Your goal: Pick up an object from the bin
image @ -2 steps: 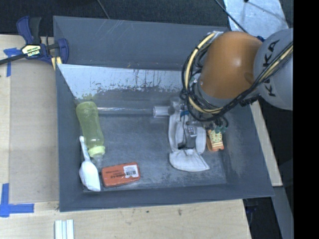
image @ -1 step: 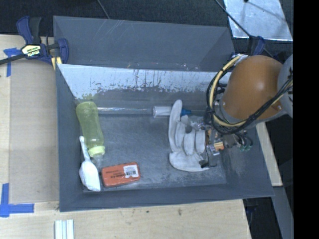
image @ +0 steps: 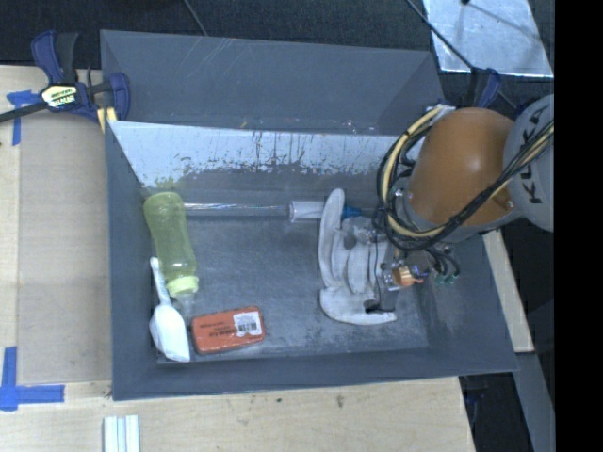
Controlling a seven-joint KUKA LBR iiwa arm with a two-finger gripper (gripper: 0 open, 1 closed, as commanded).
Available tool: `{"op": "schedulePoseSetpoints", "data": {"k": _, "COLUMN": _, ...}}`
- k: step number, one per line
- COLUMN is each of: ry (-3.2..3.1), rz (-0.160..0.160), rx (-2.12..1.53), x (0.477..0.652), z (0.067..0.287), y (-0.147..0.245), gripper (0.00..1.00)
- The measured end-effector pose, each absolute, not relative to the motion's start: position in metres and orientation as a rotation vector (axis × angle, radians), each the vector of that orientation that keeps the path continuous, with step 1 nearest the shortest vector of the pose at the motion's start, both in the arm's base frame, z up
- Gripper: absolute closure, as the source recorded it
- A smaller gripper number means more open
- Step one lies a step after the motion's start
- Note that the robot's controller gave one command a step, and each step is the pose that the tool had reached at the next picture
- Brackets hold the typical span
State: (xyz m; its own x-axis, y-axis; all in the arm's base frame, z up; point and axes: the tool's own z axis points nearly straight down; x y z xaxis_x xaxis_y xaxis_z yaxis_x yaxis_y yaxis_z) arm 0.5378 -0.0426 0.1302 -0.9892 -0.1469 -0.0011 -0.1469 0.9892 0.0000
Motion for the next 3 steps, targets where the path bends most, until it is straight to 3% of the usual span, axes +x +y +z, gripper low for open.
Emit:
{"op": "schedulePoseSetpoints", "data": {"k": 1, "ry": 3.135, "rz": 0.0, "rx": -0.052, "x": 0.5378, "z": 0.0743, "y": -0.0564, "gripper": 0.0}}
{"op": "schedulePoseSetpoints", "data": {"k": 2, "ry": 3.128, "rz": -0.004, "rx": -0.08, "x": 0.5335, "z": 0.0736, "y": -0.0559, "gripper": 1.0}}
{"op": "schedulePoseSetpoints", "data": {"k": 3, "ry": 3.129, "rz": -0.004, "rx": -0.083, "x": 0.5328, "z": 0.0738, "y": -0.0553, "gripper": 1.0}}
